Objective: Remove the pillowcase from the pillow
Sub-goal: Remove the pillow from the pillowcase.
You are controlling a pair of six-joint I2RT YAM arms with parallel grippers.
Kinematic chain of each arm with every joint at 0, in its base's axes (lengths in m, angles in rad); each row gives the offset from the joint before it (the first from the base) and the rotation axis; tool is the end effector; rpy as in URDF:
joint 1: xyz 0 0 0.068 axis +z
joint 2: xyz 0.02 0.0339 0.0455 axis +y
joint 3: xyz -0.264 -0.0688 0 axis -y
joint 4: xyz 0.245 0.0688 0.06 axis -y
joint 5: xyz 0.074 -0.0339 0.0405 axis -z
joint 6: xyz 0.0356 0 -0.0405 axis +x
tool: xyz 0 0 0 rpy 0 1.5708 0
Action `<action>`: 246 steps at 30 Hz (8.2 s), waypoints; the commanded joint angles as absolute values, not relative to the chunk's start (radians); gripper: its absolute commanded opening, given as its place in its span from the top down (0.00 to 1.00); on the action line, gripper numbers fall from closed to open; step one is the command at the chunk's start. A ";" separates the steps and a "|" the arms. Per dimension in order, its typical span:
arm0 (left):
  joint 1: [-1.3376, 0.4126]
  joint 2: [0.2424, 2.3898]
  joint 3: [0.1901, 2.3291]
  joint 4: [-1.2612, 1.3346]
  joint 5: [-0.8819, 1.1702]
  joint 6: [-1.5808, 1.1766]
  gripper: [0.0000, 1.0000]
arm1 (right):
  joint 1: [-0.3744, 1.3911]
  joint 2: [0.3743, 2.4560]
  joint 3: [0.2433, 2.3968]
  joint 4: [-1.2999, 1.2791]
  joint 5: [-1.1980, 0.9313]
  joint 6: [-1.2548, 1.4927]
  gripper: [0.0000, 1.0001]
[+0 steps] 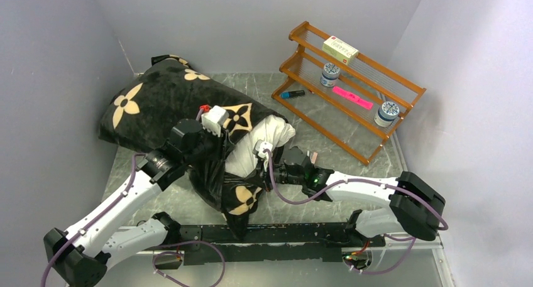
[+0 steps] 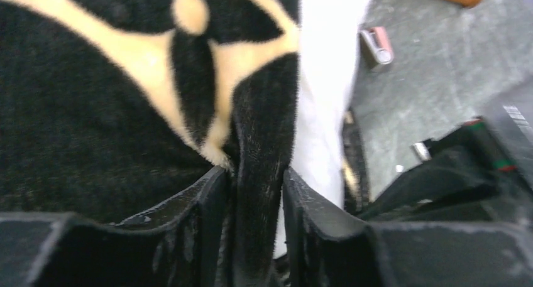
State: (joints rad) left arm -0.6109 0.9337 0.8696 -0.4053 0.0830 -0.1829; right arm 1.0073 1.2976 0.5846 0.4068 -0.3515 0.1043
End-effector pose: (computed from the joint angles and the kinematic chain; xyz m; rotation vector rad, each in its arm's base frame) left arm 0.1695 -0.1223 0.3204 0.4954 2.0289 -0.5756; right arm 0.1369 0.2397 0.2205 -1.1017 1.6784 1.0699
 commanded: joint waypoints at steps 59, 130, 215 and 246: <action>-0.950 1.251 0.843 -0.369 -0.497 -0.385 0.79 | 1.039 1.156 0.411 0.534 -0.296 0.299 0.93; -0.716 1.267 0.989 -0.082 0.024 -0.260 0.95 | 0.810 1.353 0.904 -0.226 0.180 0.878 0.57; -0.715 1.223 0.986 -0.123 -0.252 -0.158 0.95 | 0.847 1.059 0.574 -0.296 -0.195 0.728 1.00; -0.717 1.237 0.962 -0.056 -0.047 -0.163 0.95 | 0.808 1.405 1.013 -0.158 0.054 0.915 0.22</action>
